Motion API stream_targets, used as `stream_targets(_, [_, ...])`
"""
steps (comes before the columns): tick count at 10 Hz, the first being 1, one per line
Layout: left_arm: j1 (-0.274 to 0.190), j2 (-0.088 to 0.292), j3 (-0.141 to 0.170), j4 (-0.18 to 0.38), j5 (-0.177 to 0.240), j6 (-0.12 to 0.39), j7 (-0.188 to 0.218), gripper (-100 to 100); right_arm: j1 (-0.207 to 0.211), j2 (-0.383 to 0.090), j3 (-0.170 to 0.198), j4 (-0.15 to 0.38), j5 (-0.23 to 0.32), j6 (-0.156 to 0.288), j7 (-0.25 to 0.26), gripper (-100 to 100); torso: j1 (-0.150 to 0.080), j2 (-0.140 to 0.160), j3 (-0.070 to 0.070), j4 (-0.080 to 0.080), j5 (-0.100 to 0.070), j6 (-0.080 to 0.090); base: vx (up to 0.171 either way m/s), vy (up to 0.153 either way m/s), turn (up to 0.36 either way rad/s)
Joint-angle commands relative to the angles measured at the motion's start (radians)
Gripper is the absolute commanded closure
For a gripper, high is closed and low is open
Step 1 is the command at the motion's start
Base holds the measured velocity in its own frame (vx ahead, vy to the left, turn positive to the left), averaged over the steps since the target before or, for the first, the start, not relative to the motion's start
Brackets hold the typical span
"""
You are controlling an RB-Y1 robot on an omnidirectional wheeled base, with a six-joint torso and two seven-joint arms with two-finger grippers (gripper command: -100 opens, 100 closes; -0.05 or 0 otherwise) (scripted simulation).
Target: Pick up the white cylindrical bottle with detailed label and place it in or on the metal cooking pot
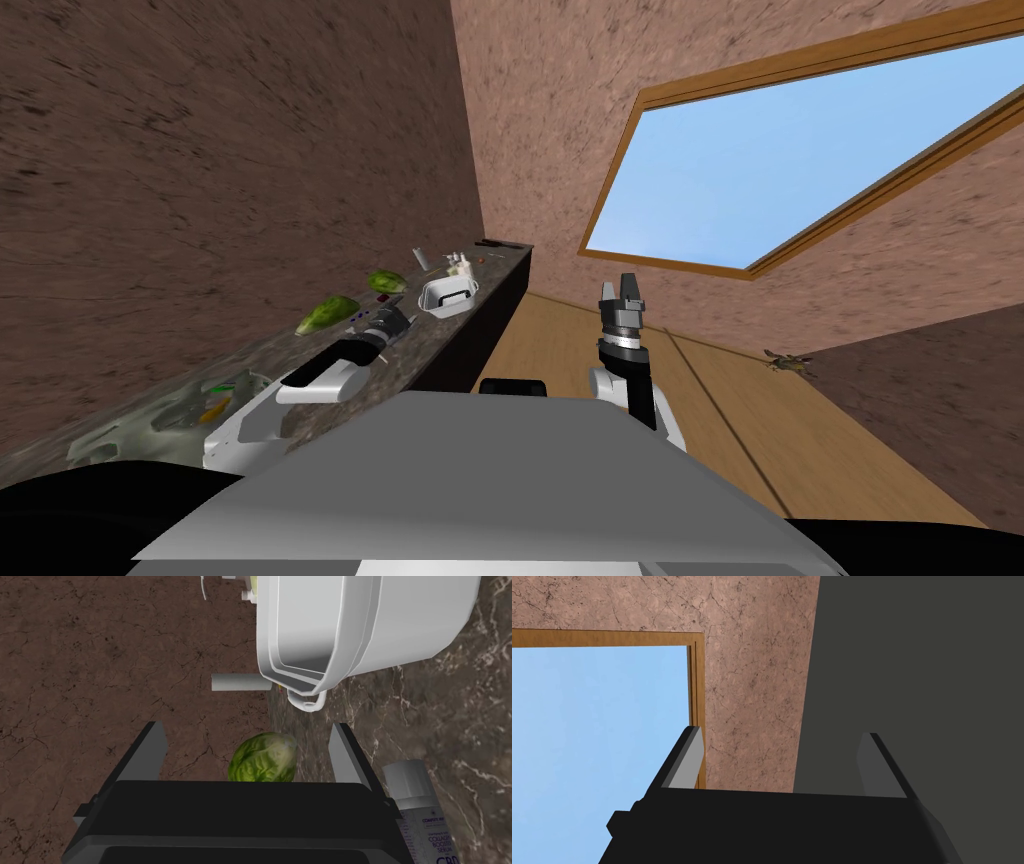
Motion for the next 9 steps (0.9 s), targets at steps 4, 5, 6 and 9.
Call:
stream_targets(4, [0.031,0.100,0.029,0.061,0.119,0.126,0.088,-100,0.000,0.000,0.000,0.000,0.000,0.000,0.000,0,0.000,0.000,0.000,0.000,0.000,0.000,0.062,-0.030,0.009])
stream_targets(5, [0.031,0.100,0.029,0.061,0.120,0.151,0.088,-100,0.000,0.000,0.000,0.000,0.000,0.000,0.000,0,0.000,0.001,0.000,0.000,0.000,0.000,0.048,-0.022,0.007])
stream_targets(6, [0.043,0.141,0.040,0.086,0.169,0.176,0.123,-100,0.000,0.000,0.000,0.000,0.000,0.000,0.000,0,0.001,0.001,0.001,0.000,0.000,0.000,0.064,-0.022,0.004])
stream_targets(9, [0.056,0.181,0.050,0.111,0.218,0.262,0.159,-100,0.000,0.000,0.000,0.000,0.000,0.000,0.000,0,0.000,0.000,0.000,0.000,0.000,0.000,0.067,-0.022,0.003])
